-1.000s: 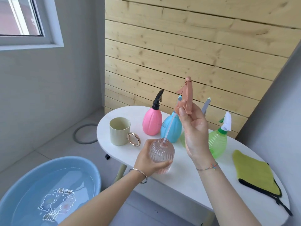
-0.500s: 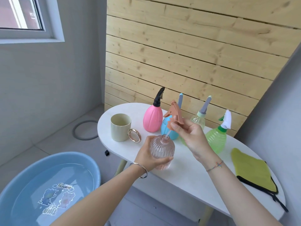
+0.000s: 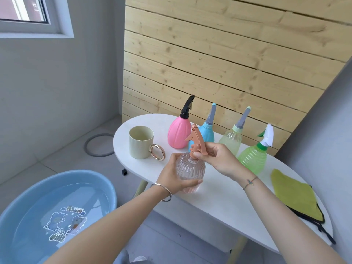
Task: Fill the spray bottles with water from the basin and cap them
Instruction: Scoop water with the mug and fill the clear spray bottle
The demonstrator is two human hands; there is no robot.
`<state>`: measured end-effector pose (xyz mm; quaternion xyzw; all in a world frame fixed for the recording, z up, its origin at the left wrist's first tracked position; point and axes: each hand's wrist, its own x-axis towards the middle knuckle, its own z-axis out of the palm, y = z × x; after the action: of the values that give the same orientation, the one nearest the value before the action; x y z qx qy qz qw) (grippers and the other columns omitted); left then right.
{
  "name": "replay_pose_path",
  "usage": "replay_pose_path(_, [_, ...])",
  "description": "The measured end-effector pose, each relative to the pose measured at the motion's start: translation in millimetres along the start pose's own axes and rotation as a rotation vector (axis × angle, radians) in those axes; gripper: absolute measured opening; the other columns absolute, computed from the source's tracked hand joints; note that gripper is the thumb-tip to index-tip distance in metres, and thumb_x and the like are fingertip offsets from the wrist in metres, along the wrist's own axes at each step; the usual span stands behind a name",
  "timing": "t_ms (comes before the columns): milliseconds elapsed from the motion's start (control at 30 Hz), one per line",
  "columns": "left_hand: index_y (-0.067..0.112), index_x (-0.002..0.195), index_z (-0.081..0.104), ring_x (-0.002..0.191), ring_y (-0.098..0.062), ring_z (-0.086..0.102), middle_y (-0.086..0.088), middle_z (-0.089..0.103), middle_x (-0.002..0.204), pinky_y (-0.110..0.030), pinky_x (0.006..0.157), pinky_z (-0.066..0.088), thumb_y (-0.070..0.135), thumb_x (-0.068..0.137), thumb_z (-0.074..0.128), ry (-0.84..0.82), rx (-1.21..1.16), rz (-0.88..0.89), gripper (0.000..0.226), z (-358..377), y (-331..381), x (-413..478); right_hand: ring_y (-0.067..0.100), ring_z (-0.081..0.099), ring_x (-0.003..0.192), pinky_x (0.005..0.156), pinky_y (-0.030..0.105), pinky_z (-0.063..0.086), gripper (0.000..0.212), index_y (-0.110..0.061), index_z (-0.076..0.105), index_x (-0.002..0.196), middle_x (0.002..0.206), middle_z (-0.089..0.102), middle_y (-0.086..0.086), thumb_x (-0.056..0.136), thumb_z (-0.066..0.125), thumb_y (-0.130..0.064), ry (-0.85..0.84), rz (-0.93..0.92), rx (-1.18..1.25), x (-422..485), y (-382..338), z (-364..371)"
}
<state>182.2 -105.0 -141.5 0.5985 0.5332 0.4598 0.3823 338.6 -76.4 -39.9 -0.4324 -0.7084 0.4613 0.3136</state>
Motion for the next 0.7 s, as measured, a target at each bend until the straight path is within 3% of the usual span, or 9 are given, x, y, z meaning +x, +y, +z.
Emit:
replay_pose_path(133, [0.029, 0.118, 0.040, 0.107, -0.003, 0.057, 0.017, 0.057, 0.112, -0.011, 0.088, 0.041, 0.043, 0.053, 0.091, -0.010, 0.004, 0.003, 0.083, -1.5, -1.7, 1.6, 0.004, 0.068, 0.094, 0.082, 0.012, 0.048, 0.020, -0.007, 0.068, 0.105, 0.101, 0.073, -0.001, 0.085, 0.068, -0.007, -0.079, 0.039, -0.044, 4.2, -3.5, -6.4])
replay_pose_path(267, [0.029, 0.118, 0.040, 0.107, -0.004, 0.057, 0.020, 0.055, 0.111, -0.014, 0.088, 0.041, 0.048, 0.051, 0.089, -0.008, 0.004, 0.005, 0.085, -1.4, -0.9, 1.4, 0.000, 0.068, 0.088, 0.078, 0.010, 0.048, 0.017, -0.014, 0.070, 0.099, 0.092, 0.073, -0.008, 0.083, 0.070, -0.007, -0.052, 0.034, -0.023, 5.0, -3.5, -3.3])
replay_pose_path(500, [0.028, 0.118, 0.041, 0.108, -0.004, 0.056, 0.018, 0.056, 0.113, -0.020, 0.092, 0.043, 0.066, 0.040, 0.078, 0.009, 0.005, -0.002, 0.095, 0.3, 2.2, -0.7, 0.010, 0.070, 0.090, 0.090, 0.026, 0.050, 0.019, -0.016, 0.074, 0.089, 0.089, 0.075, -0.003, 0.072, 0.082, -0.014, 0.246, -0.059, -0.012, -1.4, 14.6, 17.7])
replay_pose_path(700, [0.024, 0.121, 0.041, 0.110, -0.006, 0.056, 0.009, 0.058, 0.117, -0.022, 0.096, 0.043, 0.067, 0.040, 0.078, 0.005, 0.012, 0.002, 0.099, 0.8, 1.3, -0.7, 0.008, 0.068, 0.084, 0.080, 0.022, 0.051, 0.031, -0.016, 0.070, 0.083, 0.080, 0.073, -0.008, 0.064, 0.087, -0.035, 0.533, -0.090, -0.147, -5.4, 20.2, 39.1])
